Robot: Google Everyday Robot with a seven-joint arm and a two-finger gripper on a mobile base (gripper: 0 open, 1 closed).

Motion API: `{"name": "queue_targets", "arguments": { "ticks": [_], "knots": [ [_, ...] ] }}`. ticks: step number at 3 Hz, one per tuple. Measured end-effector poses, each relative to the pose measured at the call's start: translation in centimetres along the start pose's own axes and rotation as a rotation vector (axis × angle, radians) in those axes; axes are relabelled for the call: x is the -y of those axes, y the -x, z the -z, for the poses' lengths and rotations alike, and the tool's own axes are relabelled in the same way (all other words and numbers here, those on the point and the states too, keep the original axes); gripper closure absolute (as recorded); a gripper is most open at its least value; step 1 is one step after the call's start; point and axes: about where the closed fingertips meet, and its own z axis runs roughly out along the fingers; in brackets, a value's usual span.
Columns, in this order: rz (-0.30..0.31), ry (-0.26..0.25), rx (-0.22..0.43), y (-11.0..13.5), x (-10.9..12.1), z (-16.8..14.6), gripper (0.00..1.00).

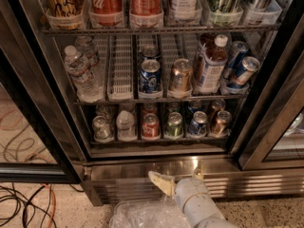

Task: Pick pepsi can from bottom shelf of fridge

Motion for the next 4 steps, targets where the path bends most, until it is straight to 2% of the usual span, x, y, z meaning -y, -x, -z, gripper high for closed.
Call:
{"name": "queue_targets", "arguments": {
  "ticks": [2, 3, 4],
  "knots": [
    [0.078, -0.101, 0.129, 2.9, 4.6, -2.2, 0.00],
    [0.095, -0.115, 0.183, 3.7, 6.3, -4.3, 0.00],
    [0.095, -0.115, 0.183, 3.7, 6.3, -4.3, 0.00]
  ]
}}
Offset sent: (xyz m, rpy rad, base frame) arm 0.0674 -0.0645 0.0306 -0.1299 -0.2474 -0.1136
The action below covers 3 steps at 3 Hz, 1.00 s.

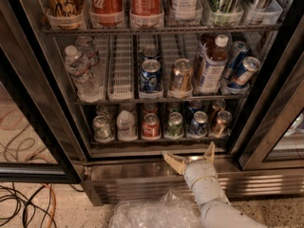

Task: Pick pepsi can from bottom shelf of fridge

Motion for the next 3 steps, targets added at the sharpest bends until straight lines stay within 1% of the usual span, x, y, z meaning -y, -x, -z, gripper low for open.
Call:
{"name": "queue_targets", "arguments": {
  "ticks": [1, 3],
  "knots": [
    [0.008, -0.038, 0.017, -0.2, 1.0, -0.8, 0.00],
    [0.039, -0.154, 0.065, -1.0, 5.4, -3.1, 0.00]
  ]
}}
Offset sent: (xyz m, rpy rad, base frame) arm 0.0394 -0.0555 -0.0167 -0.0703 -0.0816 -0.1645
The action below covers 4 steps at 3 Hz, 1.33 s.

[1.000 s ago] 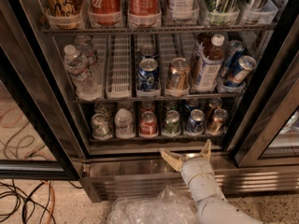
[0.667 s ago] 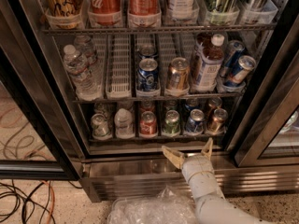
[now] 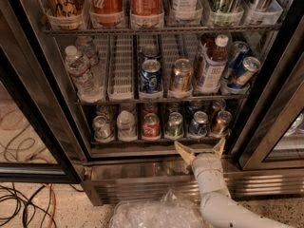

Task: Pick pepsi can from bottom shelf of fridge

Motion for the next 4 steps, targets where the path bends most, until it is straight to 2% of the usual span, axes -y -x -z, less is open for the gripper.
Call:
{"name": "queue_targets", "arguments": {
  "ticks": [2, 3, 4],
  "knots": [
    [0.006, -0.037, 0.040, 0.1, 1.8, -1.9, 0.35],
    [0.000, -0.044, 0.057, 0.3, 2.3, -2.5, 0.49],
    [-0.021, -0.036, 0.067, 0.4, 2.3, -3.0, 0.50]
  ]
}}
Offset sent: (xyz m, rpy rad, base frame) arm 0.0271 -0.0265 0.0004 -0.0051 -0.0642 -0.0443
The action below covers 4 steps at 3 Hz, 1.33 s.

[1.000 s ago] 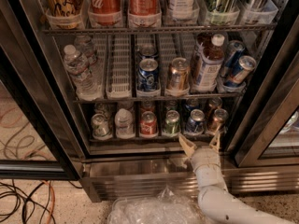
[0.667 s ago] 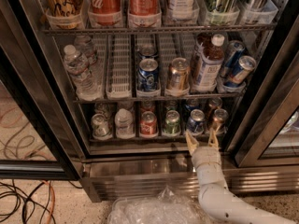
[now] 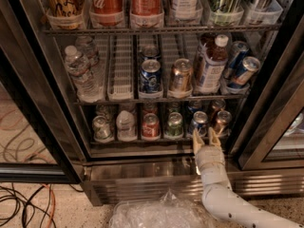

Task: Pick pepsi can from bottom shelf of fridge

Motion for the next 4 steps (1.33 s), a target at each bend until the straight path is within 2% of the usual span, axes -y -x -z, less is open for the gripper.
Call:
{"name": "queue_targets", "arguments": {
  "ticks": [2, 4],
  "knots": [
    [-0.028, 0.011, 0.005, -0.08, -0.15, -0.41, 0.42],
    [-0.057, 0.024, -0.006, -0.62, 0.02, -1.28, 0.42]
  ]
}}
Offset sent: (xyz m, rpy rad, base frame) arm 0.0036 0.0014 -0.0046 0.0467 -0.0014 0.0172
